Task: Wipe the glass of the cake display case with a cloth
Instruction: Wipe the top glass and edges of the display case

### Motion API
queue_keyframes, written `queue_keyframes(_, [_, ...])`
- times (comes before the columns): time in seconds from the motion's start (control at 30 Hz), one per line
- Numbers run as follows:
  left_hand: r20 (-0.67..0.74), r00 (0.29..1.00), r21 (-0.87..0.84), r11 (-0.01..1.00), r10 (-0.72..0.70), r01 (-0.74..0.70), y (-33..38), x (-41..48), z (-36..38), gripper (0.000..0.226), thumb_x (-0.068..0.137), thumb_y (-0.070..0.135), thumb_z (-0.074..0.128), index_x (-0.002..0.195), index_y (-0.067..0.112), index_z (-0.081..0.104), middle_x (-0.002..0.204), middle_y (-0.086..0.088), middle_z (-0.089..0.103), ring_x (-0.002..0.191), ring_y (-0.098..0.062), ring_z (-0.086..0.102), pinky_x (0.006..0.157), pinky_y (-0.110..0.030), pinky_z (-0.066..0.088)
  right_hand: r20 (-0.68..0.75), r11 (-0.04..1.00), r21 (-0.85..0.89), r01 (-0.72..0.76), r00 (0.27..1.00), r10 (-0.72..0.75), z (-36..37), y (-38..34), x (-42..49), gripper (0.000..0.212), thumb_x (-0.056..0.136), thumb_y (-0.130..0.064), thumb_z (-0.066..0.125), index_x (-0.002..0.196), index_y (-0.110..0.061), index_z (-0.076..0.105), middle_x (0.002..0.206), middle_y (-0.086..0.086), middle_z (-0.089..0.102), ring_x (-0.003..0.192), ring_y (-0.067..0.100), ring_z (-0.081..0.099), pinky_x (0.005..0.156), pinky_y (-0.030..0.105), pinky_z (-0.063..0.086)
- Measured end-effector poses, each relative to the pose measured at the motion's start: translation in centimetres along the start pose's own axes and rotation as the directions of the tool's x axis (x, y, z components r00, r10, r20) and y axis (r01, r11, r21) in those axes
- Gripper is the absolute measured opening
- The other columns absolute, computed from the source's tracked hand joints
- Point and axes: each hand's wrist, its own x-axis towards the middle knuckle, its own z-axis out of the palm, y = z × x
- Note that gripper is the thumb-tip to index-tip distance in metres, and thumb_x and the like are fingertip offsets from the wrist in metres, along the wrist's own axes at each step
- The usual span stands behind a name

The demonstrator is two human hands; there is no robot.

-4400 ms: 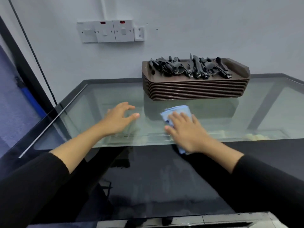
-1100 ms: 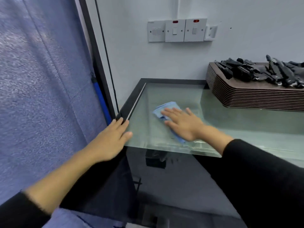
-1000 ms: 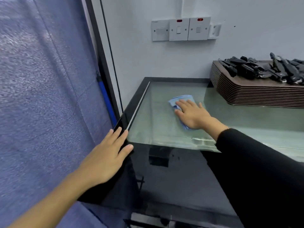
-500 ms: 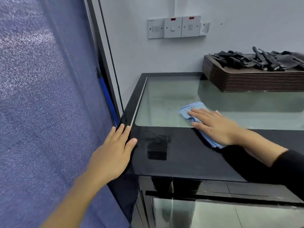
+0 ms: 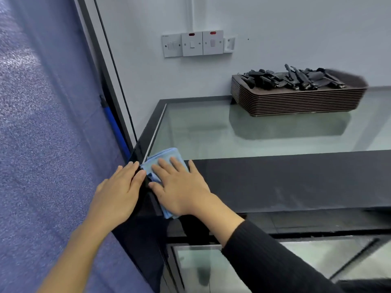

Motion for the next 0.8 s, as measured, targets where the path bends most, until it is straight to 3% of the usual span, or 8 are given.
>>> queue_keyframes(0.13, [-0.034, 0.999, 0.125, 0.992, -0.005, 0.009, 2.4, -0.1, 0.6, 0.053, 0.101, 0.05, 0.025, 0.149, 0.03, 0.037, 0.16, 0.009, 0.026, 0.15, -0.013, 0.014, 0.12, -0.051, 0.003, 0.011, 1.0, 0.013, 0.018, 1.0, -0.018, -0.9, 2.4, -2.6, 0.057, 0.103, -0.049, 0.016, 0.156, -0.029, 0.01, 0.165, -0.012, 0.001, 0.152, 0.014, -0.007, 0.12, 0.055, -0.005])
queue_keyframes(0.37, [0.084, 0.986, 0.119, 0.981, 0.142, -0.151, 11.8, -0.2, 5.5, 0.051, 0.103, 0.046, 0.026, 0.151, 0.029, 0.033, 0.162, 0.006, 0.023, 0.151, -0.012, 0.013, 0.121, -0.049, 0.008, -0.012, 0.997, -0.002, -0.071, 0.997, 0.071, -2.9, 10.5, -9.2, 0.057, 0.101, -0.054, 0.018, 0.155, -0.035, 0.011, 0.163, -0.018, 0.002, 0.151, 0.008, -0.004, 0.121, 0.052, -0.004])
queue_keyframes(0.6, [0.111, 0.97, 0.071, 0.972, 0.217, -0.226, 22.2, -1.0, 10.5, 0.044, 0.105, 0.041, 0.024, 0.138, 0.025, 0.046, 0.15, 0.005, 0.043, 0.147, -0.018, 0.025, 0.119, -0.051, 0.013, -0.05, 0.978, -0.003, -0.209, 0.977, 0.208, -4.9, 19.4, -15.7, 0.061, 0.099, -0.058, 0.017, 0.155, -0.037, 0.009, 0.163, -0.019, 0.001, 0.151, 0.006, -0.005, 0.122, 0.05, -0.004])
queue_keyframes(0.7, [0.089, 0.972, -0.008, 0.976, 0.218, -0.218, 25.3, -1.2, 12.2, 0.039, 0.104, 0.043, 0.027, 0.121, 0.026, 0.058, 0.127, 0.005, 0.059, 0.133, -0.021, 0.044, 0.116, -0.052, 0.021, -0.056, 0.97, 0.025, -0.24, 0.969, 0.241, -5.3, 21.8, -18.2, 0.065, 0.097, -0.061, 0.016, 0.156, -0.033, 0.011, 0.164, -0.015, 0.001, 0.151, 0.009, -0.004, 0.122, 0.049, -0.005])
queue_keyframes(0.8, [0.065, 0.966, -0.112, 0.964, 0.25, -0.242, 27.7, -1.9, 13.3, 0.039, 0.103, 0.044, 0.033, 0.107, 0.021, 0.065, 0.106, 0.003, 0.068, 0.107, -0.018, 0.058, 0.111, -0.048, 0.031, -0.186, 0.935, 0.296, -0.194, 0.949, 0.256, -6.5, 23.7, -19.3, 0.066, 0.098, -0.058, 0.027, 0.154, -0.023, 0.022, 0.164, -0.005, 0.011, 0.151, 0.017, 0.006, 0.12, 0.043, 0.009])
